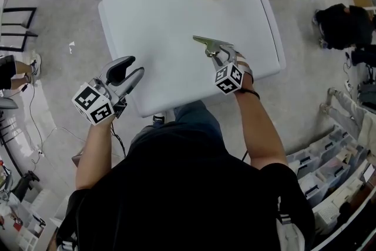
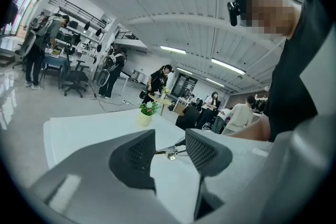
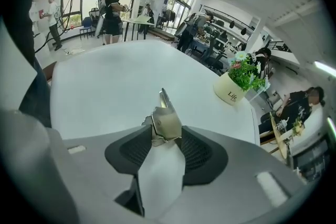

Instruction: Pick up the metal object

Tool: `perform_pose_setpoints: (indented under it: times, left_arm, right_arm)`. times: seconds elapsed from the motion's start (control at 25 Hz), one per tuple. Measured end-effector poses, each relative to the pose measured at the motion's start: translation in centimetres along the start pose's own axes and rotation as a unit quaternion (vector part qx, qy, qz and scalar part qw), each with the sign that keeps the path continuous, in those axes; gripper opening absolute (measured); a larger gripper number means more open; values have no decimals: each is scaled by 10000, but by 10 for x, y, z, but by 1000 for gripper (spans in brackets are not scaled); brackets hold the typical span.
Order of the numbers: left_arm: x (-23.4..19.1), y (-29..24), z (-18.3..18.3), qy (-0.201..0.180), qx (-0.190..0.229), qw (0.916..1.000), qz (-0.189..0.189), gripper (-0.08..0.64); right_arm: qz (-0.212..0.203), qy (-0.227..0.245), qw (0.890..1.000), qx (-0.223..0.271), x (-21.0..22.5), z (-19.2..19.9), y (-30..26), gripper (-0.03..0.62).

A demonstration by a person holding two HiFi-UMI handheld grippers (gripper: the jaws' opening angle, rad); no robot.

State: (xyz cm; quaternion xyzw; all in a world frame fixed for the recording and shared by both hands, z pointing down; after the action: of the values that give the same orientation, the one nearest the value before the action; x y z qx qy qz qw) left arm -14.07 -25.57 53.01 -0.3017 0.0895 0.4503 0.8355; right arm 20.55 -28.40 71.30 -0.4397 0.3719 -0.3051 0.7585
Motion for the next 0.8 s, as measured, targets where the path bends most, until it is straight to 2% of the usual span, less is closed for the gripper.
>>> perform_pose_setpoints:
  times: [0.32, 0.52, 0.8]
  left_arm:
    - [0, 0, 0, 113, -9, 9999, 56, 176]
    - [-1, 0, 0, 116, 10, 9999, 85, 178]
    - [-5, -1, -1, 87, 45, 9998, 159, 178]
  right_arm:
    - [-18, 204, 9998, -72, -1, -5, -5, 159]
    - [-25, 268, 9995, -138, -5, -4, -7, 121]
    - [14, 339, 9991, -234, -5, -5, -8, 104]
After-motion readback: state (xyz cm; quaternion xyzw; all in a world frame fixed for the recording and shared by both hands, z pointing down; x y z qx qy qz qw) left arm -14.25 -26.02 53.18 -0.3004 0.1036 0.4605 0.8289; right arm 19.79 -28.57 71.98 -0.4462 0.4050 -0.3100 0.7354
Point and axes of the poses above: the fingertips, and each gripper's own axes: y backward along the fingers, x to its right, z out of its underside, the point moved 9 cm from there along y, backward along the fingers, and after that the axes turned 8 degrees about -x, right-handed, at the moved point
